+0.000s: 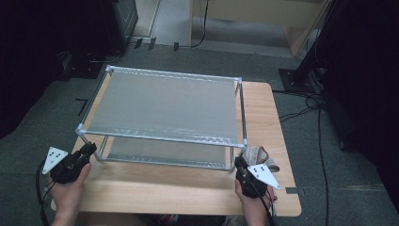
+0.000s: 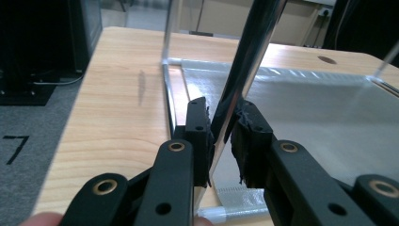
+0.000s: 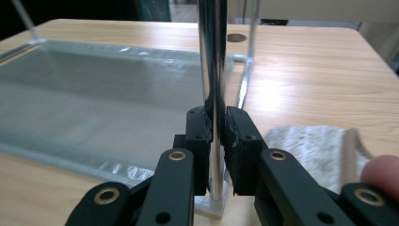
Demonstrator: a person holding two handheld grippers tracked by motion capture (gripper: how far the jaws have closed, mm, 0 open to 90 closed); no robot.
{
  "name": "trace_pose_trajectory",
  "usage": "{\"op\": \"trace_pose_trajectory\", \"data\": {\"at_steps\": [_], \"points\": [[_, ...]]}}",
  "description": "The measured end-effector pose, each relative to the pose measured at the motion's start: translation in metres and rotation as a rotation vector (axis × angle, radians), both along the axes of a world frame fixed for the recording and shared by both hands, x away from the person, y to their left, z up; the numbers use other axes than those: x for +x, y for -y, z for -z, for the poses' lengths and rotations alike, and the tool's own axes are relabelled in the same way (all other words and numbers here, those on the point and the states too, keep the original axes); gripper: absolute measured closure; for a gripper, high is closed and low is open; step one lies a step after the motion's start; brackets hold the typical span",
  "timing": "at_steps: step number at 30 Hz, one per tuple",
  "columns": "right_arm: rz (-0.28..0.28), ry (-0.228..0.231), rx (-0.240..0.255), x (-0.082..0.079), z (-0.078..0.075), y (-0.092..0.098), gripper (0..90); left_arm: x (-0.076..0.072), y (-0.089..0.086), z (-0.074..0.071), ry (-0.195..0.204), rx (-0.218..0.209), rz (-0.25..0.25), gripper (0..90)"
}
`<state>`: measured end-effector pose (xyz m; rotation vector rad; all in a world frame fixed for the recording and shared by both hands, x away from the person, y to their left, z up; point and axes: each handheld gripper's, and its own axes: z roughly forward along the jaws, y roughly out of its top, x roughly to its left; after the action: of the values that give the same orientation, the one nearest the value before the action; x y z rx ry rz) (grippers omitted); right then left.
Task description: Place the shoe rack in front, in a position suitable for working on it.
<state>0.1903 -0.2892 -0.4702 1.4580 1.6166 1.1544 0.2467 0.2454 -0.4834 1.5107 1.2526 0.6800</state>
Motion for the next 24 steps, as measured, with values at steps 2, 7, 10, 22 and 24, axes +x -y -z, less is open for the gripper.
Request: {"op": "trace_pose_trajectory", "data": {"at_steps": [2,7,10,22,24], "points": [[0.006,-0.008,0.003,0.004,-0.001,0.003,80.8,-0.005,0.005,0.001,0.003,0.002,0.006,77.7],[0.035,-0.037,0.058,0.033,-0.004,0.017,79.8,-0.021,0.015,0.003,0.012,0.018,0.028,77.8],[0.059,-0.057,0.058,0.056,-0.007,0.019,79.9,-0.032,0.017,0.005,0.027,0.01,0.057,78.3],[0.01,-0.088,0.138,0.076,-0.018,0.038,59.9,-0.059,0.022,0.005,0.019,-0.01,0.192,77.4],[0.012,-0.084,0.139,0.072,-0.022,0.039,53.8,-0.058,0.023,0.005,0.02,-0.011,0.197,77.4]]}}
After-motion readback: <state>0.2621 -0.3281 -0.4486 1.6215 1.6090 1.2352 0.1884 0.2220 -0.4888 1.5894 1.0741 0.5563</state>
